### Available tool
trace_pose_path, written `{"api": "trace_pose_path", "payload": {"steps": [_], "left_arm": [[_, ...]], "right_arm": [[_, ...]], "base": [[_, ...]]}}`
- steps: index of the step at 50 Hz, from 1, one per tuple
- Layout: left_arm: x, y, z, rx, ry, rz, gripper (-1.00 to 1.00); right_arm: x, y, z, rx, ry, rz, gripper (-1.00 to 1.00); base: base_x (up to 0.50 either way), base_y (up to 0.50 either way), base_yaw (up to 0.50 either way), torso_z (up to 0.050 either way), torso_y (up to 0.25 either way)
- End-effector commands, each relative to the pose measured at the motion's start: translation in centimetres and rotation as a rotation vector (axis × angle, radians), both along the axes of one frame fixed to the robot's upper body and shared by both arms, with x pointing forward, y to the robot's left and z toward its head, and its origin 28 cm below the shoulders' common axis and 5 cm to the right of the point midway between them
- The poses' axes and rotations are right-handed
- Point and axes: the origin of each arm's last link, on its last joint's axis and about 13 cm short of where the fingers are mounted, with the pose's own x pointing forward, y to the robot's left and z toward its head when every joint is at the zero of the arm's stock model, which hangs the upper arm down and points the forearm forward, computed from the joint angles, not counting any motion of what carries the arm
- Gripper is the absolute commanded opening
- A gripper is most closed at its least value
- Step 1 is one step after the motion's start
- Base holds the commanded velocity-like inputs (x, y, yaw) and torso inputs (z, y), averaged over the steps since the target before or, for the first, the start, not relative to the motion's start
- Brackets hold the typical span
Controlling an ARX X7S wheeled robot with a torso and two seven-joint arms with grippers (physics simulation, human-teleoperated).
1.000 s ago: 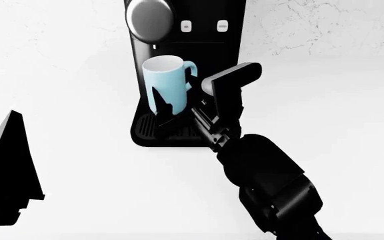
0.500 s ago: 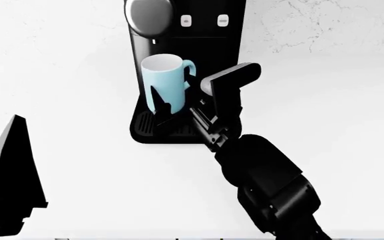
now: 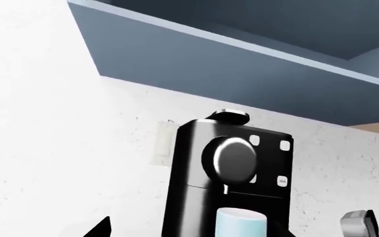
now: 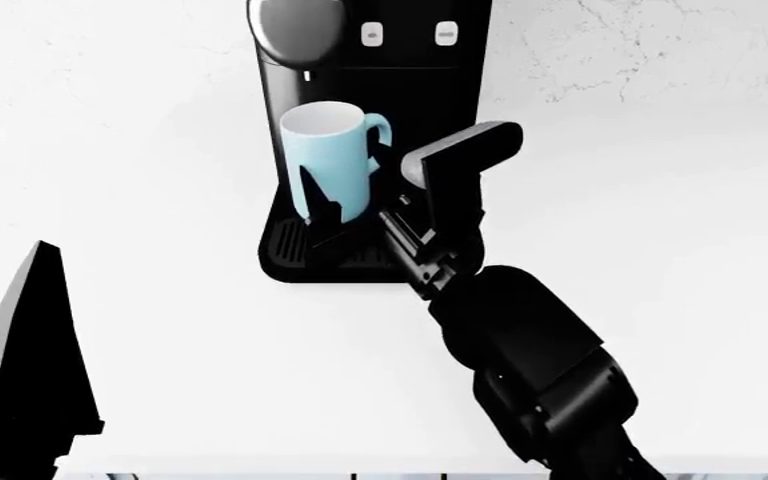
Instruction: Pick the mug from the cabinet, place it under the coffee machine dispenser, and press the start button.
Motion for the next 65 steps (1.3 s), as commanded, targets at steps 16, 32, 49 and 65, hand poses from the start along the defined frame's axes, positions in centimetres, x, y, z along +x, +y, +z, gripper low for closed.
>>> {"api": "trace_pose_path", "payload": {"steps": [16, 32, 49, 65], "left_arm": [[-0.2, -0.2, -0.6, 0.069, -0.043, 0.01, 1.0], [-0.8, -0.4, -0.5, 0.096, -0.078, -0.052, 1.0], [-1.1, -0.5, -0.5, 0.102, -0.091, -0.07, 1.0], [-1.2, -0.5, -0.4, 0.097, -0.089, -0.087, 1.0]], "right_arm": [[0.6, 0.3, -1.5, -0.019, 0.065, -0.062, -1.0], [0.2, 0.3, -1.8, -0.053, 0.072, -0.047, 1.0], [-0.2, 0.1, -1.6, -0.037, 0.086, -0.06, 1.0], [-3.8, -1.4, 0.0, -0.013, 0.05, -0.06, 1.0]], "base": [[0.01, 0.0, 0.01, 0.0, -0.031], [0.01, 0.0, 0.0, 0.0, -0.003], [0.0, 0.0, 0.0, 0.0, 0.0], [0.0, 0.0, 0.0, 0.0, 0.0]]}}
